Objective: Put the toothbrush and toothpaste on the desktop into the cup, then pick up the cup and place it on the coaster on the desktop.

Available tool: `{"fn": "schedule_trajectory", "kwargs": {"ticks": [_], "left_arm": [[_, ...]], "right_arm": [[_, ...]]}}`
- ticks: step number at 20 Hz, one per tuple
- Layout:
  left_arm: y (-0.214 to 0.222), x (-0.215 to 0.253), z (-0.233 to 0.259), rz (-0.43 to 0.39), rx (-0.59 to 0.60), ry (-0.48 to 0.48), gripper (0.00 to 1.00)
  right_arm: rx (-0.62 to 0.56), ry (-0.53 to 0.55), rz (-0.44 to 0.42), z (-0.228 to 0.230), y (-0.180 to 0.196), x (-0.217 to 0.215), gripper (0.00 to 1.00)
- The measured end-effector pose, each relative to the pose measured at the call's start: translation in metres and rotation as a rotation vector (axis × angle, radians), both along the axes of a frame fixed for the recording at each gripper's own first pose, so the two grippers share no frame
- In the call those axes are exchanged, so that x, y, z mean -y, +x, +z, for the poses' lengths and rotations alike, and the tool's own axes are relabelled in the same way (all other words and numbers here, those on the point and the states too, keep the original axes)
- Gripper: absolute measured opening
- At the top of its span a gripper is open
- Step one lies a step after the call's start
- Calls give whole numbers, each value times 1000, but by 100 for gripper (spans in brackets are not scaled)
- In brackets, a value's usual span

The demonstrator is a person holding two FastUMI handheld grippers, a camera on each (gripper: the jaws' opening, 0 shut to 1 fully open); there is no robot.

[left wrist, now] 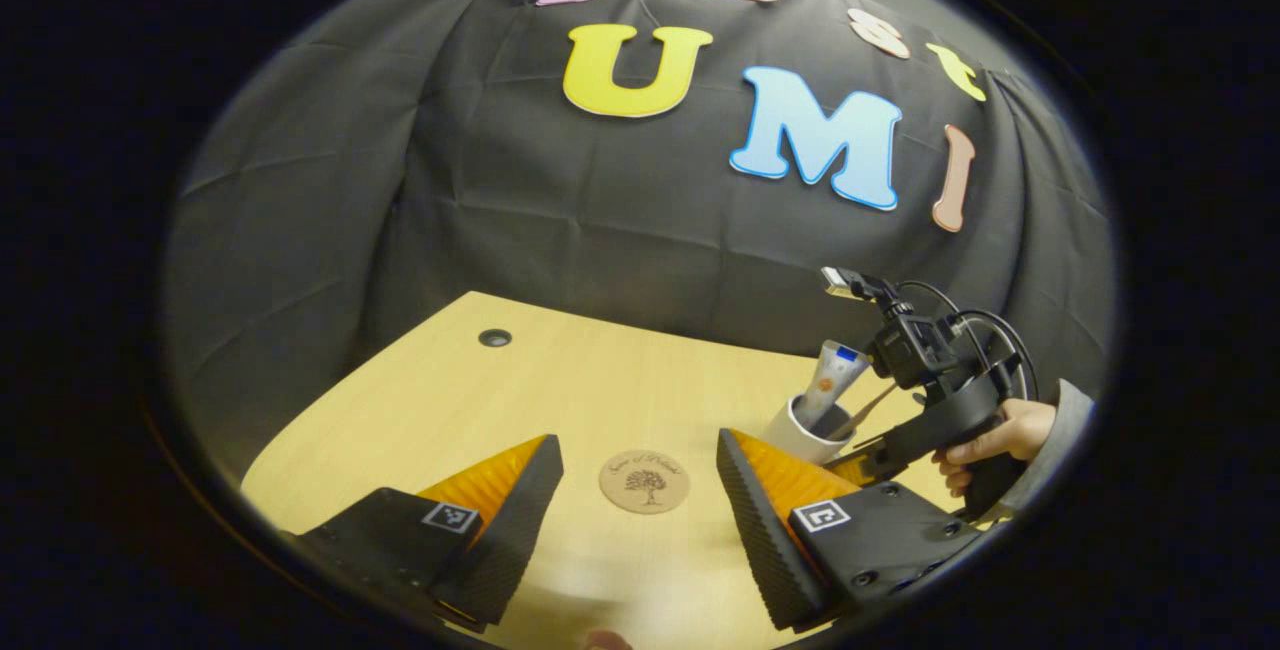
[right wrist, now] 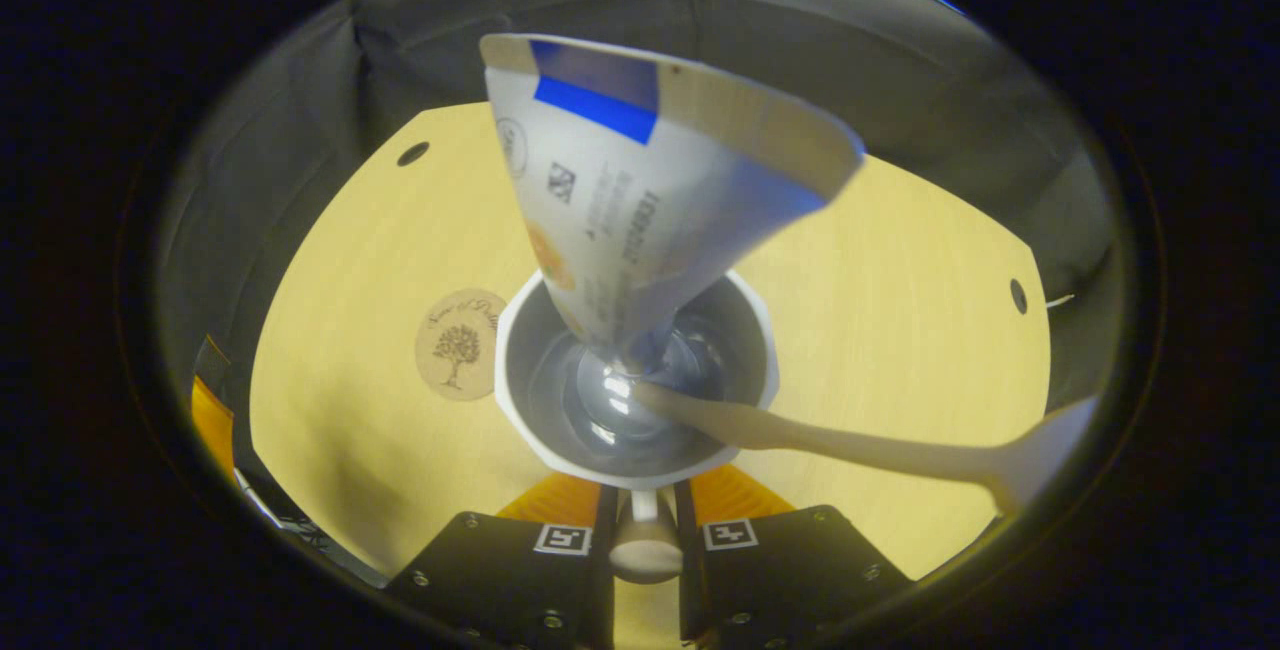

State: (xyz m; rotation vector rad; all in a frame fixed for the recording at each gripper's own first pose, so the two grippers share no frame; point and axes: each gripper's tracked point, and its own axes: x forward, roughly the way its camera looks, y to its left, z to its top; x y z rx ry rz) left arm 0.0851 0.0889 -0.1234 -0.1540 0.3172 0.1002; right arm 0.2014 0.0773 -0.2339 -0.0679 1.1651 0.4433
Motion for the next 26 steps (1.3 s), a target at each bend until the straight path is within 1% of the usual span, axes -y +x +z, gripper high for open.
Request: {"fn": "schedule_trajectory", "kwargs": {"ticks": [3, 4, 6, 7, 8, 9, 11, 12, 15, 19, 20, 22, 23, 26], "left_arm": [[-11, -23, -1, 15, -1, -4, 98], [-14, -32, 0, 22, -1, -5, 98], [-19, -47, 0, 35, -4, -9, 98], [-22, -54, -1, 39, -5, -12, 98], [-25, -61, -1, 43, -4, -11, 98], [-28, -68, -1, 49, -5, -8, 98], [-34, -81, -2, 58, -7, -7, 98], [-35, -86, -2, 60, -5, -13, 100], [-44, -95, -4, 74, -8, -16, 98], [-50, -111, -6, 96, -13, -27, 98], [-51, -114, -6, 101, -14, -28, 98], [-53, -119, -8, 110, -15, -34, 98], [-55, -121, -7, 114, -16, -36, 98], [-59, -124, -8, 122, -16, -41, 98]], "right_arm": [[6, -9, 26, 0, 1, 0, 25], [9, -13, 35, 0, 1, 0, 21], [10, -17, 51, 0, 1, 0, 21], [10, -18, 58, 2, 3, 0, 25], [12, -21, 65, 3, 2, 0, 21], [12, -25, 75, 3, 4, 1, 25], [9, -30, 92, 4, 5, 0, 25], [9, -31, 99, 4, 5, 0, 25], [2, -38, 119, 5, 6, 1, 25], [-18, -47, 134, 5, 5, 0, 25], [-22, -47, 137, 5, 5, 0, 29], [-26, -49, 142, 5, 6, 2, 29], [-28, -54, 142, 5, 5, 2, 25], [-27, -58, 141, 6, 6, 2, 25]]}}
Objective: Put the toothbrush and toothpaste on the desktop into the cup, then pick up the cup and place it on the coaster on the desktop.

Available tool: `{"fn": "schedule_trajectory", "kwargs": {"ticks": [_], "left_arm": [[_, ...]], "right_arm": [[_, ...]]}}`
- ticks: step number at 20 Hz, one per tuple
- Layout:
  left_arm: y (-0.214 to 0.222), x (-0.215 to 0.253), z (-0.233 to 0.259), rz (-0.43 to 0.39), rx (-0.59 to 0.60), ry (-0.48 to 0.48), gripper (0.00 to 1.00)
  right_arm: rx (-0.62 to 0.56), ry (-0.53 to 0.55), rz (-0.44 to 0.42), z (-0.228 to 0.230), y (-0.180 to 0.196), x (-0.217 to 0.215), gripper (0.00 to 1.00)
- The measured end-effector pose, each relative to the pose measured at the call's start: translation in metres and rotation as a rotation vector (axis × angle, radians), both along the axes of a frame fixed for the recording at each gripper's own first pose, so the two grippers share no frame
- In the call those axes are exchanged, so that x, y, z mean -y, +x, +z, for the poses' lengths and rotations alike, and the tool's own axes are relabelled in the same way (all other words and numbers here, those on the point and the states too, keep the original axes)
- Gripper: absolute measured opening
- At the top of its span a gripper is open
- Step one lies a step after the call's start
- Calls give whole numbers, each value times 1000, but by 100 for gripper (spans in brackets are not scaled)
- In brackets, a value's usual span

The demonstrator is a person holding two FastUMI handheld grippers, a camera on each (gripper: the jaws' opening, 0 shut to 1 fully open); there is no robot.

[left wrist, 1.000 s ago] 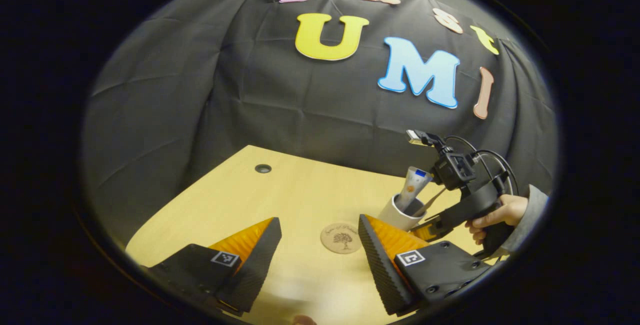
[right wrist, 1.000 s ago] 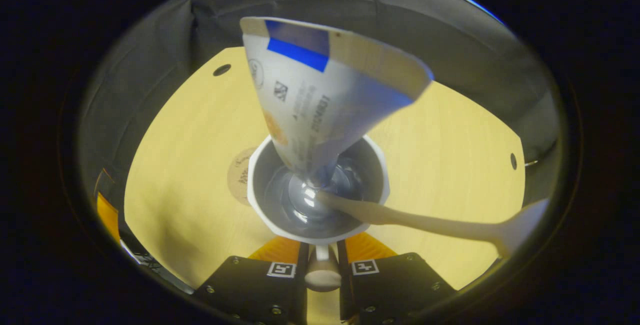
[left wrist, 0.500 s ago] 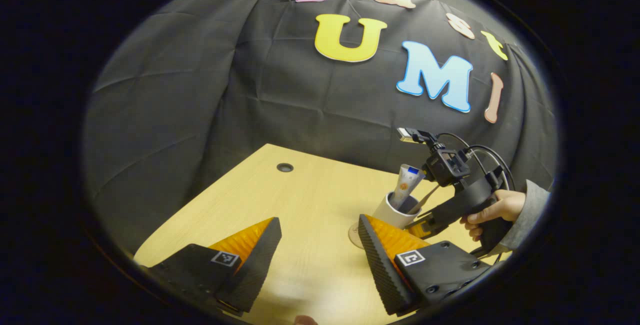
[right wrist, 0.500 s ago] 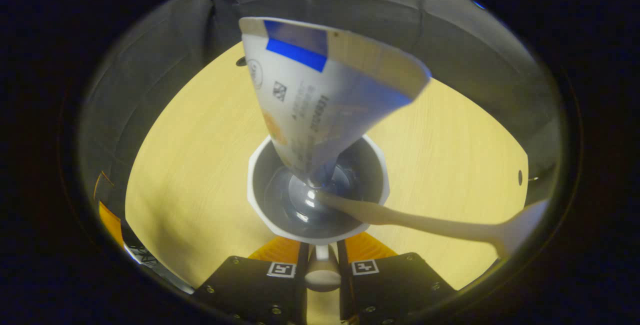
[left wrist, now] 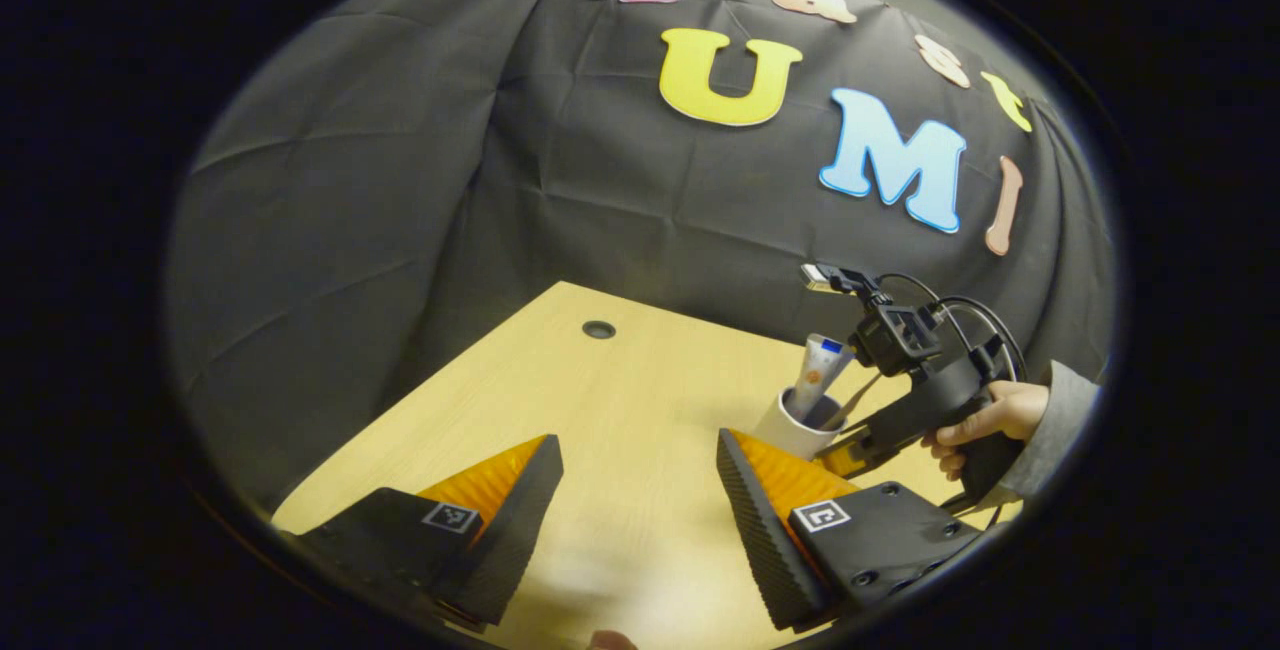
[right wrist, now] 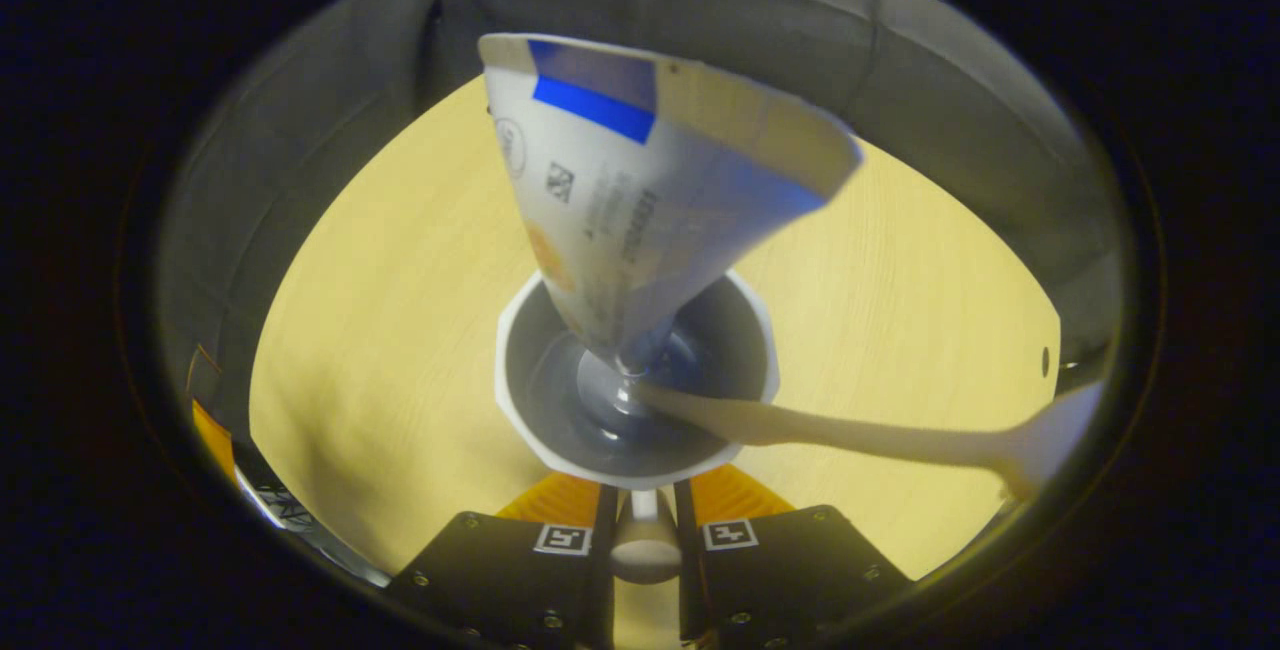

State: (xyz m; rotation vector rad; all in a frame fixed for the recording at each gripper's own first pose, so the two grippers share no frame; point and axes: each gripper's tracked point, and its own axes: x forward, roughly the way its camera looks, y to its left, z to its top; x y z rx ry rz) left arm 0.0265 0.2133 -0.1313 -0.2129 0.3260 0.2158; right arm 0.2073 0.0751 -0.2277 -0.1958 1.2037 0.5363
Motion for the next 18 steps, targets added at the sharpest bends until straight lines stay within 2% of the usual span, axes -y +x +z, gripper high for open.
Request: {"fn": "schedule_trajectory", "kwargs": {"ticks": [2, 3, 4, 6, 8, 11, 13, 18], "left_arm": [[-2, -2, 0, 3, 1, 3, 98], [-2, -3, 1, 5, 3, 6, 98], [-1, -2, 4, 5, 6, 8, 98], [-2, -1, 6, 4, 9, 13, 98], [-1, 3, 10, -1, 14, 19, 98], [2, 14, 16, -17, 25, 24, 98], [5, 21, 22, -30, 34, 36, 98], [19, 45, 46, -78, 66, 81, 98]], "right_arm": [[-1, -2, 0, 0, 0, -1, 26], [0, -2, -1, 0, 0, -1, 31], [4, 0, -3, 2, 1, -2, 27], [23, 3, 2, 5, 3, 0, 28], [50, 12, 10, 8, 6, 2, 35], [105, 31, 6, 26, 6, 8, 66], [133, 57, -9, 39, 2, 13, 79], [272, 138, -80, 83, -5, 44, 78]]}}
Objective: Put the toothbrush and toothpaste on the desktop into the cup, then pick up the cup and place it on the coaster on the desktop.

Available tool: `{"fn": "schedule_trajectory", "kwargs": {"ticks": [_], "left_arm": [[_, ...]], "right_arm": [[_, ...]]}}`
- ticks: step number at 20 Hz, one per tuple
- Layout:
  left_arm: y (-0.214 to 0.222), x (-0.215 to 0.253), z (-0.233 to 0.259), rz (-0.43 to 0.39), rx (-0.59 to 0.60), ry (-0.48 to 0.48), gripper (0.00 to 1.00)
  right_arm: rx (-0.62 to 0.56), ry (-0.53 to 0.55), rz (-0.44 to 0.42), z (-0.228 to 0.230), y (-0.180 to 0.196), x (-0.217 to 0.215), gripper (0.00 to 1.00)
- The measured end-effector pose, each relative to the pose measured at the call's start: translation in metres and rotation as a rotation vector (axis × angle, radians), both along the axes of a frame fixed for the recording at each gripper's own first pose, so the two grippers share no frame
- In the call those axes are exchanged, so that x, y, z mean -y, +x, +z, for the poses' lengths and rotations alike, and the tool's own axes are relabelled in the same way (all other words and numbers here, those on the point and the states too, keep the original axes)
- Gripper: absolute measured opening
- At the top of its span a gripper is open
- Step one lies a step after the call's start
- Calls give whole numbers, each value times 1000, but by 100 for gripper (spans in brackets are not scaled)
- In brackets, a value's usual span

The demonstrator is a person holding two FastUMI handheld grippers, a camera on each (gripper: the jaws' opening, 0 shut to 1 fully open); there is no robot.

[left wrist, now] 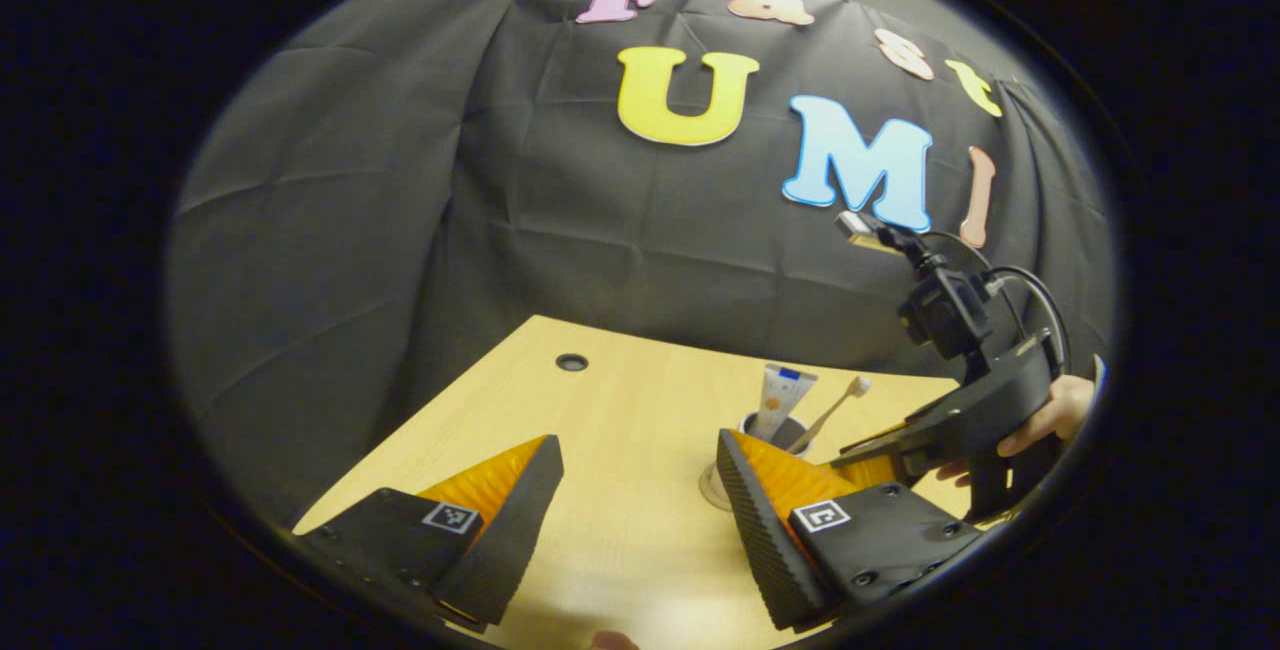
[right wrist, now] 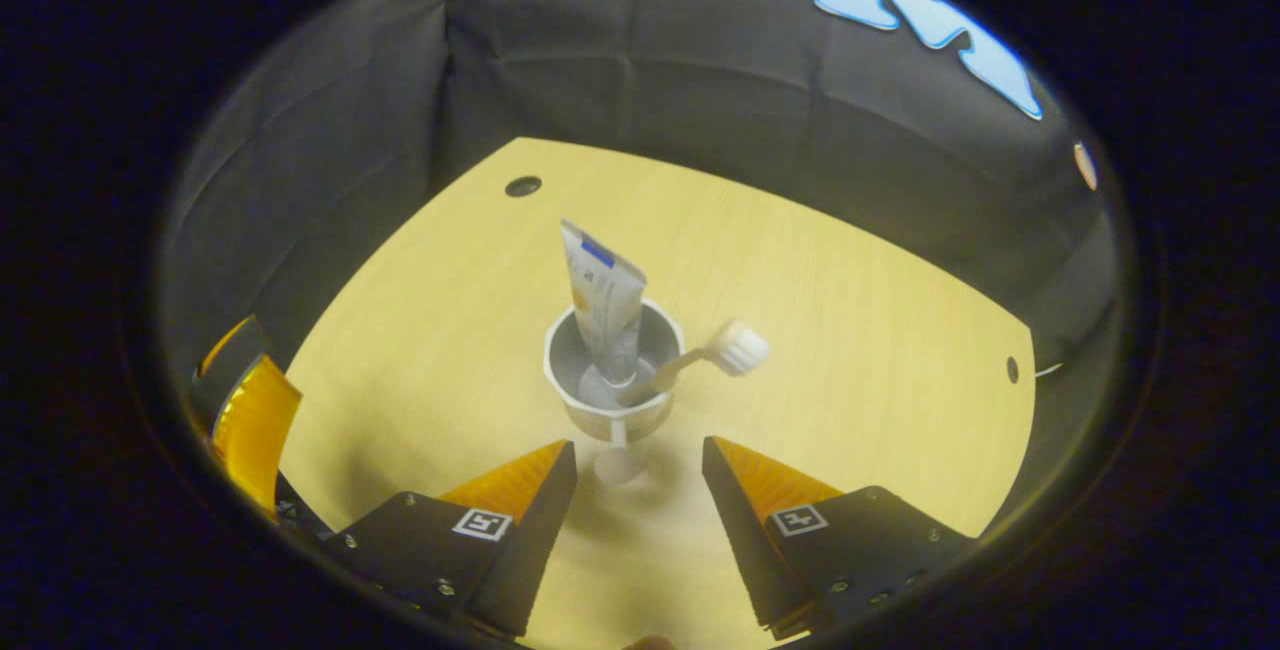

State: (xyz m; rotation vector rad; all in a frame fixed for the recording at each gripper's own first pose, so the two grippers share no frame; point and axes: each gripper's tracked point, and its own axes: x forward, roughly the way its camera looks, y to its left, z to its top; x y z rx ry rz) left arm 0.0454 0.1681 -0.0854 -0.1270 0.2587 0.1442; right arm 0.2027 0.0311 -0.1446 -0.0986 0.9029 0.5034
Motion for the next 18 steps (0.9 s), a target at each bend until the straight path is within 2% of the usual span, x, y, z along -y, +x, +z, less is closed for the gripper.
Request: {"fn": "schedule_trajectory", "kwargs": {"ticks": [5, 10, 14, 18], "left_arm": [[20, 36, 28, -54, 41, 39, 98], [37, 83, 61, -116, 88, 39, 98], [44, 119, 91, -147, 139, 61, 100], [43, 148, 109, -165, 179, 77, 100]], "right_arm": [[196, 109, -130, 67, -13, 50, 78], [464, 191, -276, 135, -19, 113, 78], [665, 195, -334, 180, -30, 154, 78], [776, 190, -360, 206, -44, 184, 78]]}}
